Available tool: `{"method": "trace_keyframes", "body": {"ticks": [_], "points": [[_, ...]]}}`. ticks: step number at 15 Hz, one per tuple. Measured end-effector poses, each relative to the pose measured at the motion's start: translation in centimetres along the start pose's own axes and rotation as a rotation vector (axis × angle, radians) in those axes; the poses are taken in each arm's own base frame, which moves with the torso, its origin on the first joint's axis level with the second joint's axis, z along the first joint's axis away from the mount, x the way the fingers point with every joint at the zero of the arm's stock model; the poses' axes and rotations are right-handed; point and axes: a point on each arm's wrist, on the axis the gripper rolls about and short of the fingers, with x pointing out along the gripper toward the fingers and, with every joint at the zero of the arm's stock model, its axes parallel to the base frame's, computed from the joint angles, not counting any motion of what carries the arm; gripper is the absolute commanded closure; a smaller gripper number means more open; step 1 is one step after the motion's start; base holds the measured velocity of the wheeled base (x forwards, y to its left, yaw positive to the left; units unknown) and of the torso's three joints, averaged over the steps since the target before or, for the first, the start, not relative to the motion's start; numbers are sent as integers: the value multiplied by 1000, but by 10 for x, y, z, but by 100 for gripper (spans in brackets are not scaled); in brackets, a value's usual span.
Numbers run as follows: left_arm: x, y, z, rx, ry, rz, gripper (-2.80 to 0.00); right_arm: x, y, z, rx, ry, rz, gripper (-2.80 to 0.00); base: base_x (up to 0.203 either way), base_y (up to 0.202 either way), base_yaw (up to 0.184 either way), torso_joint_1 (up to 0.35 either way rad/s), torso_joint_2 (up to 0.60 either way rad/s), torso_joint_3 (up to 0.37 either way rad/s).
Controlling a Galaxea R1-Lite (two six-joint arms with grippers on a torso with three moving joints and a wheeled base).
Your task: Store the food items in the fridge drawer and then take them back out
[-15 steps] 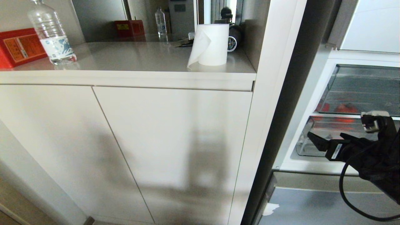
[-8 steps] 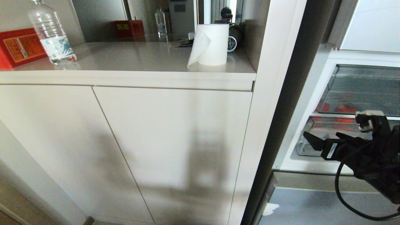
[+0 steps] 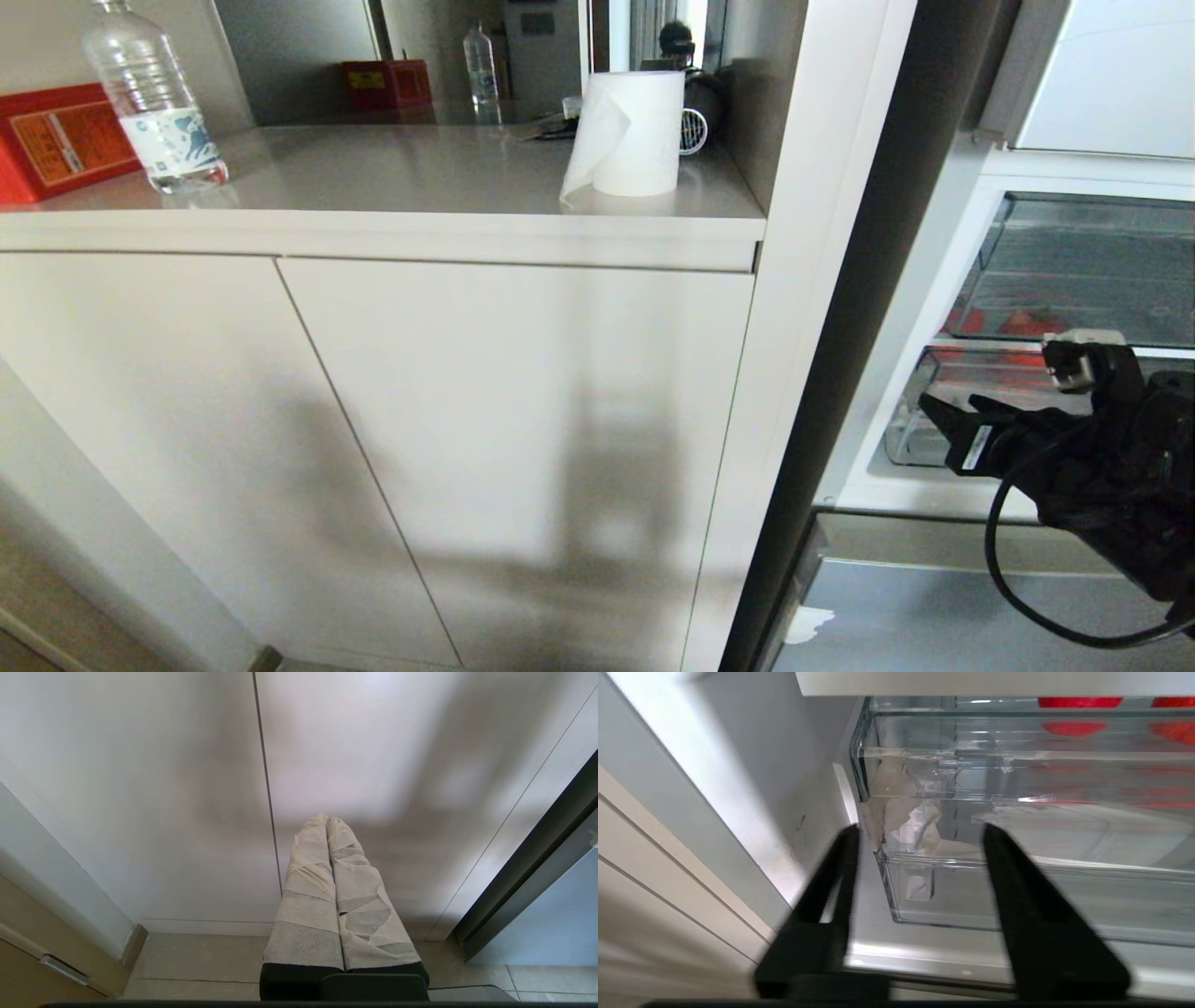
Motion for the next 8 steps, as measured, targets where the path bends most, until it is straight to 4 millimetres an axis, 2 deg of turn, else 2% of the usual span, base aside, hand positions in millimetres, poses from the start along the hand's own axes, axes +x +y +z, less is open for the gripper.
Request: {"method": "trace_keyframes", "body": {"ticks": [8], "points": [[0,0,0,0,0,0,0,8,7,-5,0,-25,21,0,0,0,0,0,0,0]]}}
